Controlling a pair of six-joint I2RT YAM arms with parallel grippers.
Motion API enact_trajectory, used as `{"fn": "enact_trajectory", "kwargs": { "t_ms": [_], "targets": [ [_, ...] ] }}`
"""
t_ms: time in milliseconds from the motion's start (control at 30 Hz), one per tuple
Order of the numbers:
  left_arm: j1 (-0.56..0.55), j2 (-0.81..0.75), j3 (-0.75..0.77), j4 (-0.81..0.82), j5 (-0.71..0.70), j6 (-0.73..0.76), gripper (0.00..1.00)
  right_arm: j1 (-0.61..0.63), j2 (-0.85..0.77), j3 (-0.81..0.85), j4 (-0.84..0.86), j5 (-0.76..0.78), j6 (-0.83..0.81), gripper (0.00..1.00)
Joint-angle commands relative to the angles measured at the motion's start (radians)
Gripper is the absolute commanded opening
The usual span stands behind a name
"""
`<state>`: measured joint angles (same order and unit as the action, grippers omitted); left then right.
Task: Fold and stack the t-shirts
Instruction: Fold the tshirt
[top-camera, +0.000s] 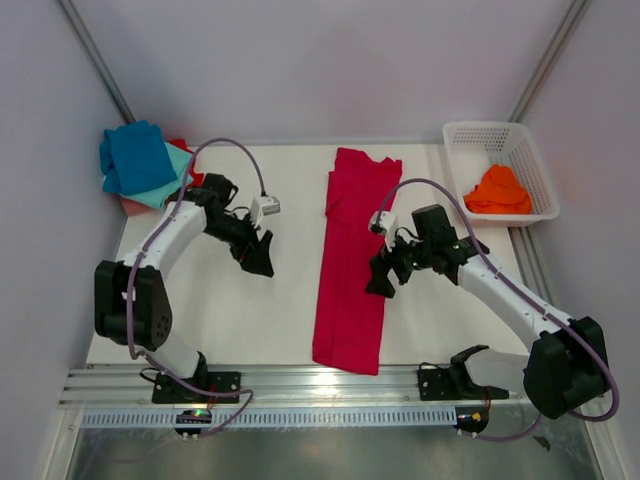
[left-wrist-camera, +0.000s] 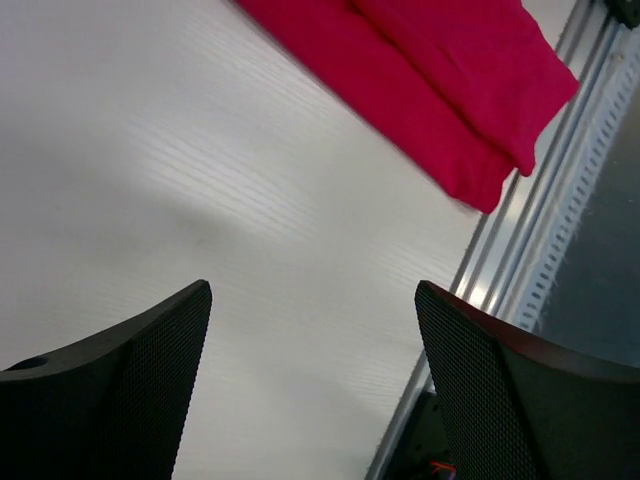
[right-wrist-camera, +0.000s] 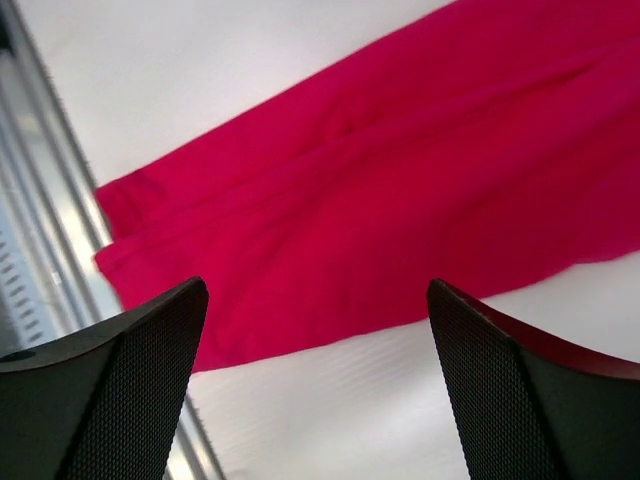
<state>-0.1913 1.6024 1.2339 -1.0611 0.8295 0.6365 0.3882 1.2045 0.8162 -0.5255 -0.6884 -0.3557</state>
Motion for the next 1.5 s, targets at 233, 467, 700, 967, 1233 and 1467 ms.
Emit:
{"fn": "enact_trajectory", "kwargs": {
  "t_ms": [233, 467, 700, 967, 1233, 1467],
  "targets": [
    [-0.499, -0.128, -0.111, 0.312, -0.495, -0.222, 0.84, 0.1, -0.083, -0.054, 0.186, 0.506, -0.14, 0.94],
    [-0.884, -0.047, -0.048, 0.302, -0.751, -0.317, 0.83, 0.1, -0.056, -0.075, 0.347, 0.889, -0.062, 0.99],
    [-0.961, 0.06, 0.076, 0.254, -0.698, -0.379, 0.83, 0.097, 0.012, -0.064, 0.477, 1.236, -0.029, 1.0],
    [-1.034, 0.145, 0.133, 0.23, -0.682, -0.402, 0.83, 0.019, 0.059, -0.025, 0.486, 1.366, 0.017, 0.99],
    [-1.091, 0.143, 0.064, 0.256, -0.69, -0.406, 0.82, -0.23, 0.138, 0.026, 0.381, 1.276, 0.097, 0.99],
    [-1.134, 0.157, 0.064, 0.254, -0.711, -0.413, 0.81, -0.247, 0.168, 0.052, 0.355, 1.201, 0.086, 0.99]
  ]
}}
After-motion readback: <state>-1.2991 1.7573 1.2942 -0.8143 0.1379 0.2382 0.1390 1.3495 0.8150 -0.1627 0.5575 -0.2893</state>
